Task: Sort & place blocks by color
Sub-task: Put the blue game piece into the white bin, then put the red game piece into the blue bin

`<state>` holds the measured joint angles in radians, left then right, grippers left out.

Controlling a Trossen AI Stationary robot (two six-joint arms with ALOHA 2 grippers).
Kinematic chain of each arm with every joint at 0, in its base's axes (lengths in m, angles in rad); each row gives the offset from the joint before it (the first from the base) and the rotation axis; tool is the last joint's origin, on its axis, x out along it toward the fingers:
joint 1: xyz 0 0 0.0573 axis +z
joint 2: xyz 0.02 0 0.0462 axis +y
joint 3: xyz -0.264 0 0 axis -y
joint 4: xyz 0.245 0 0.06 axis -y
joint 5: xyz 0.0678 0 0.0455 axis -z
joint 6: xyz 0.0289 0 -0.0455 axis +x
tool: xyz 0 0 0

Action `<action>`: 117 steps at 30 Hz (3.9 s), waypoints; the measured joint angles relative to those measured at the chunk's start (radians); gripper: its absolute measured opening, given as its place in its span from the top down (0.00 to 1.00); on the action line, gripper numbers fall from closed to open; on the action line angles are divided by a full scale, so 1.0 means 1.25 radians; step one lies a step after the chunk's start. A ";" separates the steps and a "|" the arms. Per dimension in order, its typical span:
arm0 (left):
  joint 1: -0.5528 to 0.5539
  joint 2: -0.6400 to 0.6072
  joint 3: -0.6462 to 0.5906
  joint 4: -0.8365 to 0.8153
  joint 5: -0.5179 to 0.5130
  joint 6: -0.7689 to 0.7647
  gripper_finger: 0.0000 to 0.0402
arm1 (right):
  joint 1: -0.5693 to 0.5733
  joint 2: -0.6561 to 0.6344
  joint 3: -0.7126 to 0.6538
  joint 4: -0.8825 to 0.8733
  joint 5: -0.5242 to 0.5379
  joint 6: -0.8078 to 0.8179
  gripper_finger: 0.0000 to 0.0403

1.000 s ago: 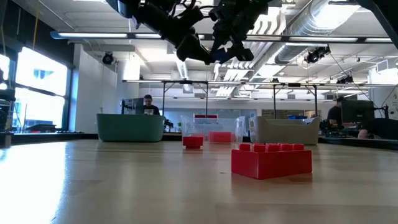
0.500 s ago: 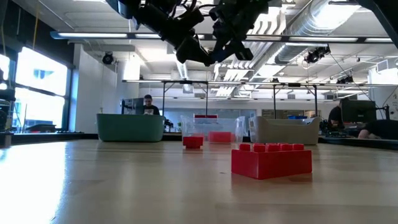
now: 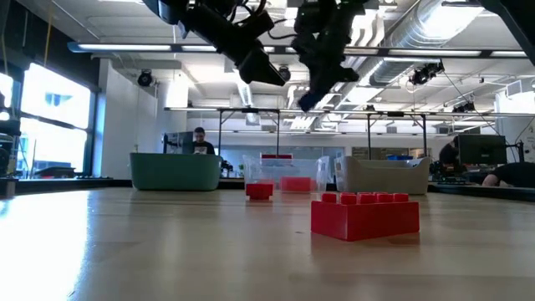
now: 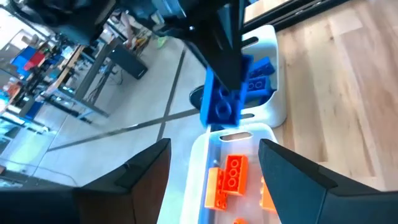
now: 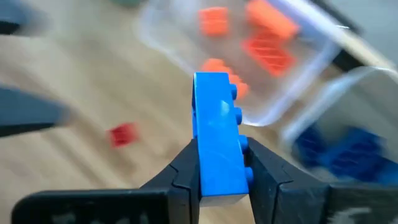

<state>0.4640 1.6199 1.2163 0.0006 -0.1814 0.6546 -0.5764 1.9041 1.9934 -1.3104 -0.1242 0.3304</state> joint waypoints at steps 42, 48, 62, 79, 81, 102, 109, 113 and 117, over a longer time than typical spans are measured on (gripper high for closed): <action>0.000 0.000 -0.001 -0.187 -0.067 -0.358 0.43 | -0.183 -0.001 -0.309 0.059 0.154 -0.161 0.55; 0.000 0.000 -0.001 -0.257 -0.025 -0.397 0.43 | -0.178 -0.007 -0.309 0.018 0.131 -0.121 0.54; 0.000 0.000 -0.001 -0.311 0.053 -0.622 0.43 | -0.070 -0.149 -0.308 -0.008 0.142 0.082 0.53; -0.049 0.011 -0.001 -0.354 0.102 -0.808 0.43 | 0.045 -0.165 -0.308 -0.007 0.168 0.168 0.53; -0.060 0.017 -0.001 -0.353 0.101 -0.849 0.43 | 0.044 -0.165 -0.308 -0.007 0.168 0.151 0.53; -0.176 0.098 -0.002 -0.362 -0.062 -1.176 0.43 | 0.042 -0.165 -0.308 0.025 0.162 -0.041 0.53; -0.212 0.134 -0.001 -0.354 -0.094 -1.216 0.43 | 0.042 -0.165 -0.308 0.026 0.162 -0.062 0.53; -0.228 0.164 0.000 -0.350 -0.099 -1.242 0.43 | 0.042 -0.165 -0.308 0.029 0.162 -0.065 0.53; -0.239 0.193 0.000 -0.347 -0.100 -1.255 0.43 | 0.042 -0.165 -0.308 0.033 0.162 -0.071 0.53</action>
<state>0.1657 1.8606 1.2163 -0.4337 -0.3067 -0.9146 -0.5236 1.6978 1.6089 -1.2690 0.0788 0.2417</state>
